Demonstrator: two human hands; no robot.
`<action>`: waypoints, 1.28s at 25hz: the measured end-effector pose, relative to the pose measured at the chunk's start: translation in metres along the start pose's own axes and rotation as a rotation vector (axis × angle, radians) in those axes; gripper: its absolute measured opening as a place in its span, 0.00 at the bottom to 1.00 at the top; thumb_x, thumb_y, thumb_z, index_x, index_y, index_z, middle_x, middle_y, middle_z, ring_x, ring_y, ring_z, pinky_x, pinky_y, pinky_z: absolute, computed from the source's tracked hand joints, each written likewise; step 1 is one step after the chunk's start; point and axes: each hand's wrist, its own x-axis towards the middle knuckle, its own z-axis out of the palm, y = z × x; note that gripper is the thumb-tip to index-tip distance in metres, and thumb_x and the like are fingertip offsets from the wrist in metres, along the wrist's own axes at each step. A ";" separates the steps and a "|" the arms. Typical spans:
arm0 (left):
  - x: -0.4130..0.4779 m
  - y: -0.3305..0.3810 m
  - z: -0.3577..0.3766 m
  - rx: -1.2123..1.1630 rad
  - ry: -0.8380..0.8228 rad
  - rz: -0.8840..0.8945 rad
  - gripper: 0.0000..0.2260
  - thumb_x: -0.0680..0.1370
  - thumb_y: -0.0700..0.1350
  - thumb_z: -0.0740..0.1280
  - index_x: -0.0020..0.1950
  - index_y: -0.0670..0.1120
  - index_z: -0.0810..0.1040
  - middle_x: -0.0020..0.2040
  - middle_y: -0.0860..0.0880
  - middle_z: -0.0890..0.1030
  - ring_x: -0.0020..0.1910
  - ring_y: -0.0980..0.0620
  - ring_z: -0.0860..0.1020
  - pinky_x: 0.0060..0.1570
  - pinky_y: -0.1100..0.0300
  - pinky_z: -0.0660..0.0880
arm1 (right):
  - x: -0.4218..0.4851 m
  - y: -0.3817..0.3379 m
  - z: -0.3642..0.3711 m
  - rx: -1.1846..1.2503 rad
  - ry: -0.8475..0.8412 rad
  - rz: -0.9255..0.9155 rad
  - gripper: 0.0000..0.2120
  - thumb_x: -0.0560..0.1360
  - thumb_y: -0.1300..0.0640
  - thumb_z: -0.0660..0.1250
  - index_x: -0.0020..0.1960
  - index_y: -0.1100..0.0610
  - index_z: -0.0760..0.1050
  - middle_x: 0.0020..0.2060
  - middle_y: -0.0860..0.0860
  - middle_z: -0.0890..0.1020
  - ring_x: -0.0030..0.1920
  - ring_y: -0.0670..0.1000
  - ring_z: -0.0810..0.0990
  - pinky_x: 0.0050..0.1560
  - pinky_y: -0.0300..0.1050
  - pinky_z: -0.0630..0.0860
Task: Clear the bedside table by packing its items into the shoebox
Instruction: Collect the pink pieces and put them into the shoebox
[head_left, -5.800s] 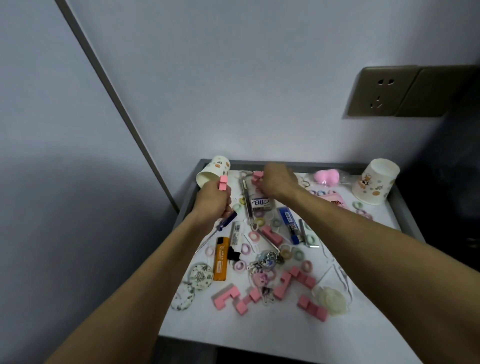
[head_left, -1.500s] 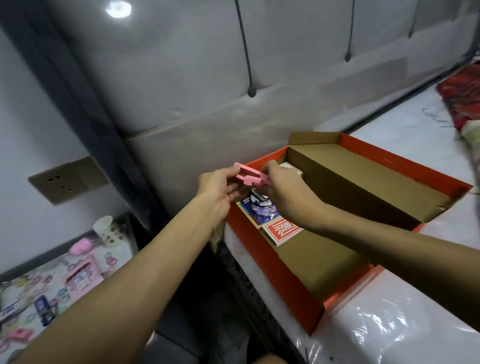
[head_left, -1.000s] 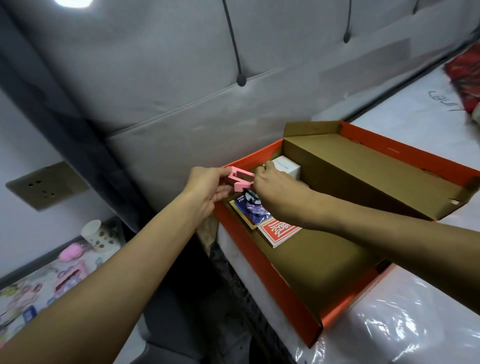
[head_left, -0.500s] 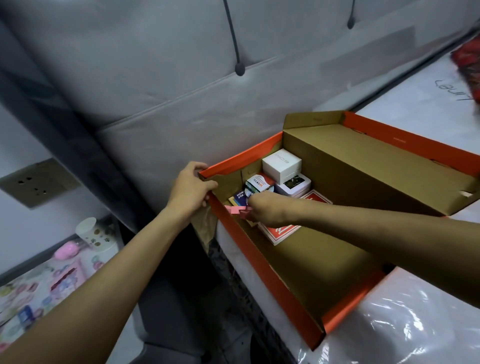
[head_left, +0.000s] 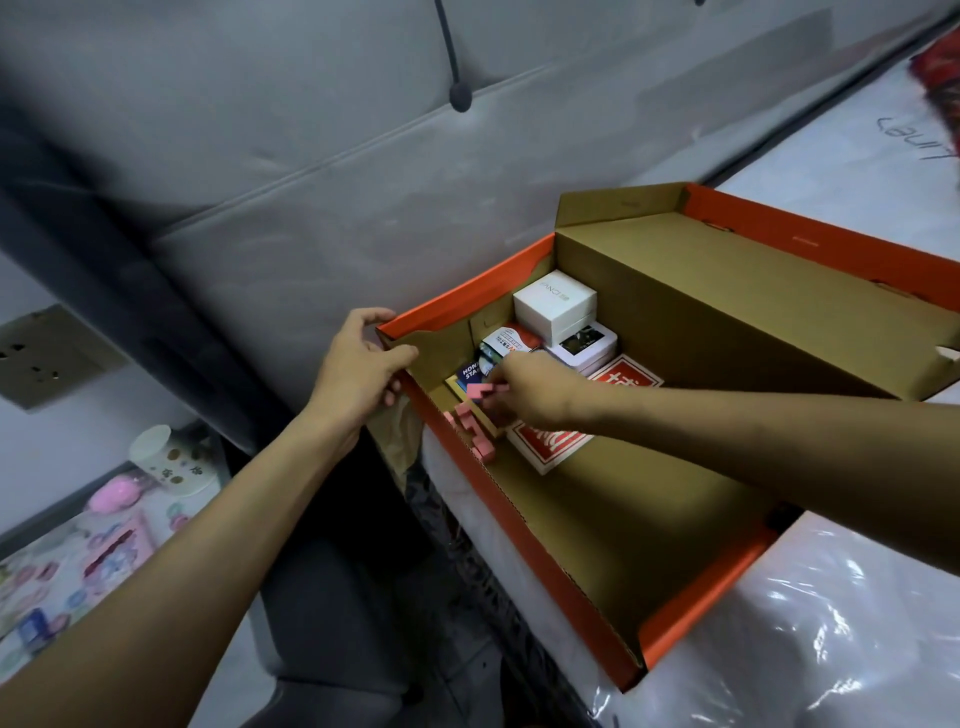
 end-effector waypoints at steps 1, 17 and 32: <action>0.000 -0.001 0.000 0.000 0.002 0.006 0.17 0.74 0.36 0.71 0.60 0.49 0.73 0.29 0.47 0.73 0.23 0.53 0.71 0.20 0.63 0.67 | 0.001 -0.001 -0.003 -0.028 -0.020 0.010 0.15 0.80 0.52 0.62 0.56 0.63 0.78 0.49 0.58 0.82 0.46 0.54 0.81 0.42 0.44 0.76; -0.003 -0.003 0.001 -0.039 0.000 0.033 0.18 0.75 0.37 0.70 0.62 0.48 0.73 0.30 0.48 0.71 0.25 0.53 0.71 0.21 0.62 0.67 | 0.010 -0.007 -0.005 -0.465 -0.106 -0.283 0.35 0.66 0.43 0.77 0.66 0.57 0.70 0.59 0.53 0.73 0.59 0.54 0.73 0.58 0.50 0.75; -0.002 -0.008 0.002 -0.087 0.006 0.036 0.18 0.76 0.37 0.70 0.64 0.47 0.72 0.30 0.49 0.71 0.24 0.55 0.71 0.21 0.63 0.67 | 0.035 -0.005 0.001 -0.436 -0.202 -0.307 0.24 0.72 0.59 0.72 0.62 0.56 0.64 0.51 0.52 0.75 0.49 0.53 0.77 0.47 0.47 0.79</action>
